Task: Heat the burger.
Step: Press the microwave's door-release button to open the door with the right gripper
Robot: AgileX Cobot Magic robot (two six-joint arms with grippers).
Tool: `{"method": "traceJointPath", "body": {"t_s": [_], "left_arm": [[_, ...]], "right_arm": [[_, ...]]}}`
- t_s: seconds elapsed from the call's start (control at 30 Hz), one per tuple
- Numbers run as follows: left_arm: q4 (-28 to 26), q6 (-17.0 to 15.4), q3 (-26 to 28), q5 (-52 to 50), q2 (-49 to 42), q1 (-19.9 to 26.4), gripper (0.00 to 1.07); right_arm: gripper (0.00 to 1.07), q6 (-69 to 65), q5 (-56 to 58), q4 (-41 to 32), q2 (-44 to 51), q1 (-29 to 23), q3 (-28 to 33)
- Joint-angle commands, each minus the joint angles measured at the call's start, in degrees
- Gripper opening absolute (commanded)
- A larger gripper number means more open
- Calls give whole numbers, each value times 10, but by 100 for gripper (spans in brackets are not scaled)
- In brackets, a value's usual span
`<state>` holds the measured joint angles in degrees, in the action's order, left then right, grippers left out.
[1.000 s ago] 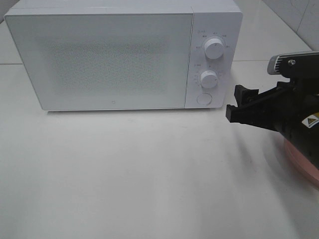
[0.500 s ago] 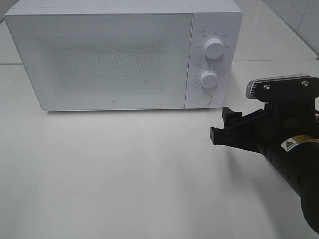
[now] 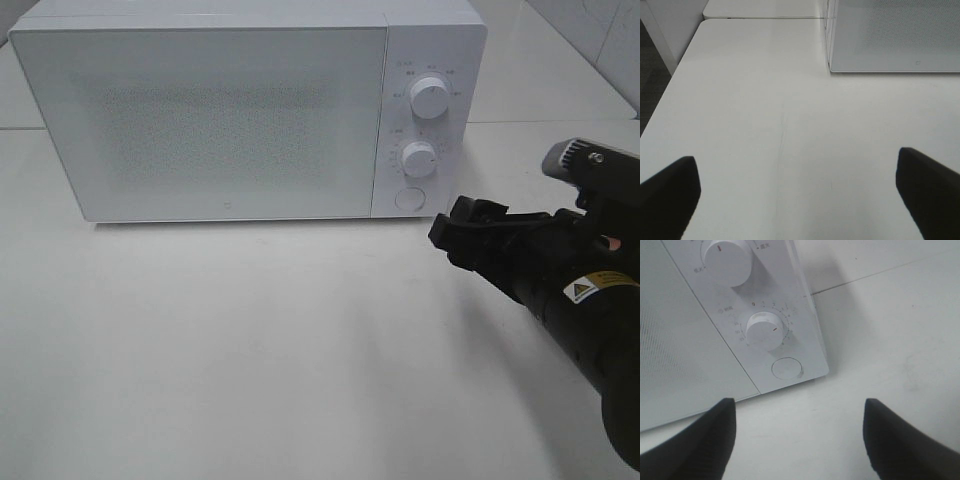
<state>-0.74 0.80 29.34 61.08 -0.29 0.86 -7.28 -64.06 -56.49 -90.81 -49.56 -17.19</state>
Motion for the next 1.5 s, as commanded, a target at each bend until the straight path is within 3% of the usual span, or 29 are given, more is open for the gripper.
{"method": "traceJointPath", "body": {"t_s": [0.03,0.23,0.37,0.5,0.53,0.67,0.7,1.1,1.3,1.5], "left_arm": [[0,-1,3,2,-13,1,102],[0,-1,3,2,-13,1,102],[0,-1,3,2,-13,1,102],[0,-1,3,2,-13,1,102],[0,-1,3,2,-13,1,102],[0,-1,3,2,-13,1,102],[0,-1,3,2,-13,1,102],[0,-1,3,2,-13,1,102],[0,-1,3,2,-13,1,102],[0,-1,3,2,-13,1,102]], "right_arm": [[66,-84,-8,0,1,-1,0],[54,-294,-6,0,1,-1,0],[39,-437,-2,0,1,-1,0],[28,-488,10,0,1,-1,0],[20,-505,17,0,1,-1,0],[9,-529,27,0,1,-1,0],[1,-543,27,0,1,-1,0],[0,-567,85,1,-7,42,-32],[0,-576,107,36,-53,76,-75],[0,-589,104,29,-98,76,-108]]}}
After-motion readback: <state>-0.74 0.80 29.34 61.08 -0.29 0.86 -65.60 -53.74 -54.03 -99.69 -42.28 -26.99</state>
